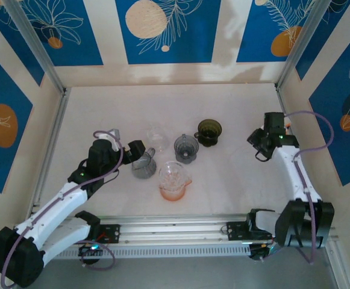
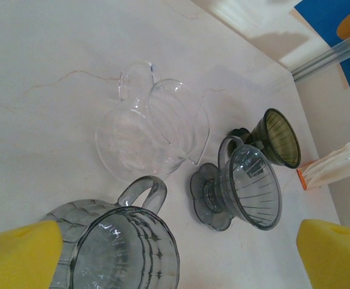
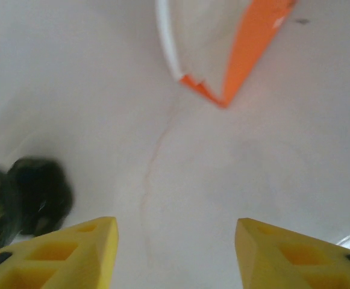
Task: Place the coffee filter in the dripper
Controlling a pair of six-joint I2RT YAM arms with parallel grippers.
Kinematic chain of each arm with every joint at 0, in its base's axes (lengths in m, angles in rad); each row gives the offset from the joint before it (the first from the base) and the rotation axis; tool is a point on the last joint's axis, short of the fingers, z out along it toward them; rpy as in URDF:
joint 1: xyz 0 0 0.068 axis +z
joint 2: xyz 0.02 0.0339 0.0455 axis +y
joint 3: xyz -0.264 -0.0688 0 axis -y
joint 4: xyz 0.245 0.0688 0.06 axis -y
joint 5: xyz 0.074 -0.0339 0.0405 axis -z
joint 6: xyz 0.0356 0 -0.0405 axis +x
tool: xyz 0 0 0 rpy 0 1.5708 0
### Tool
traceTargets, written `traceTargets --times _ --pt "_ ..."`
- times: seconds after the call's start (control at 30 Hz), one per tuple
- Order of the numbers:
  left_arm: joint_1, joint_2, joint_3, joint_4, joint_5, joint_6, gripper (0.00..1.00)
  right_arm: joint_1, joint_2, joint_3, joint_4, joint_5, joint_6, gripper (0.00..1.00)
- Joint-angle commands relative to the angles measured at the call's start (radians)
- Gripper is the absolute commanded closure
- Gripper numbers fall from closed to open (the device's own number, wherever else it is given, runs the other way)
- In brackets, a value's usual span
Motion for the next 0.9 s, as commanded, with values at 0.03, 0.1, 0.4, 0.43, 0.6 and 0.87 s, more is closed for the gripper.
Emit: traceTargets --times 0.03,0.1,0.4,0.43,0.6,0.87 --pt "-0.007 0.003 -0.014 0.029 -0.005 0.036 0.0 -0.073 0.093 0.048 0.024 0.025 -0.023 0.51" --pt "-0.007 0.004 -0.02 0.038 0.003 0.032 0.0 -0.101 0.139 0.072 0.024 0.023 -0.032 0.51" --pt "-0.006 0.014 -0.031 0.07 0.024 0.025 0.0 -0.122 0.278 0.152 0.061 0.053 -0.077 0.53" --pt "-0.005 0.013 -0.033 0.072 0.024 0.025 0.0 -0.123 0.294 0.165 0.058 0.06 -0.08 0.55" --pt "-0.003 0.015 -0.035 0.078 0.026 0.022 0.0 -0.125 0.357 0.224 0.055 0.069 -0.098 0.57" --pt "0.001 0.014 -0.036 0.078 0.024 0.023 0.0 -0.125 0.432 0.284 0.032 0.09 -0.114 0.62"
